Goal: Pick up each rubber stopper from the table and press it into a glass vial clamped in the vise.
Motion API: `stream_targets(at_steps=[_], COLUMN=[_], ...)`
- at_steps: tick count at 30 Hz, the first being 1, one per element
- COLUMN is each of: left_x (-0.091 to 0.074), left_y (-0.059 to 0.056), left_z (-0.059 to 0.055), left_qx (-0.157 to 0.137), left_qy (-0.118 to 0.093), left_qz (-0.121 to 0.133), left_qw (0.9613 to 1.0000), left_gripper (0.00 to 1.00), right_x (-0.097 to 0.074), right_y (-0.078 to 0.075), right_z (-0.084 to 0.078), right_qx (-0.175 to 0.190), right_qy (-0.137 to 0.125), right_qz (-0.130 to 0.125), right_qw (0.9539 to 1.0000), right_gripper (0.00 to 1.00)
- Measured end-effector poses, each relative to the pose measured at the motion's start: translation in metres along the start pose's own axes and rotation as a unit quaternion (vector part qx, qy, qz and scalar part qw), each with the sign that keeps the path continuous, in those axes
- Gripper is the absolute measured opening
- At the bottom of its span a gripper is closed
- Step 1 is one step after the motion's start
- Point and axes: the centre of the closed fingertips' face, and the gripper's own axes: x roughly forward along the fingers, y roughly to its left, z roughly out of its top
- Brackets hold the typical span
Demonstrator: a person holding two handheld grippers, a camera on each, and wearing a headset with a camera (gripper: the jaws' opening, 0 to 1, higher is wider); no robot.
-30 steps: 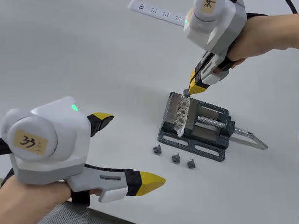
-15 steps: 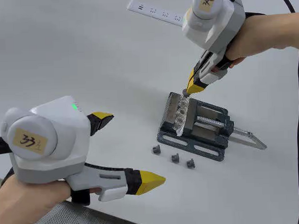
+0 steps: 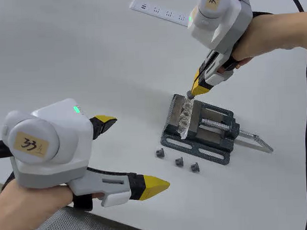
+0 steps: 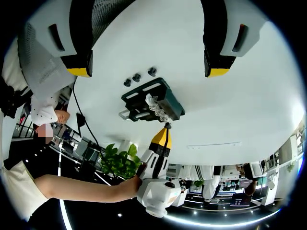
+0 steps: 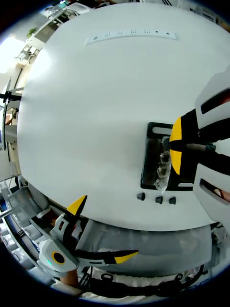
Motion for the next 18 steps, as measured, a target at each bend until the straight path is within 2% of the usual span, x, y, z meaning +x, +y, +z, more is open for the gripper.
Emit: stream_targets(at_steps=[8,15,18], left_x=[-0.0001,0.0006,0.0012], left_y=[-0.0001,0.0005,-0.0002], left_z=[-0.0011,-0.0027,-0.0019], left_qx=[-0.001,-0.002,-0.004], left_qy=[0.000,0.001,0.000], left_qz=[0.000,-0.002,-0.003], left_qw=[1.0000,1.0000,1.0000], left_gripper=[0.96,0.96,0.96], right_x=[-0.0007,0.0018,0.0015], right_y=[-0.0015,-0.0045,-0.0048], right_z=[0.0001,0.0016,0.0004], right_qx=[-0.002,-0.013,-0.001], right_qy=[0.001,0.023,0.027], right_qz=[-0.004,-0.010,-0.010], right_qw=[1.0000,0.9996,0.9996], right_gripper=[0.00,0.00,0.00])
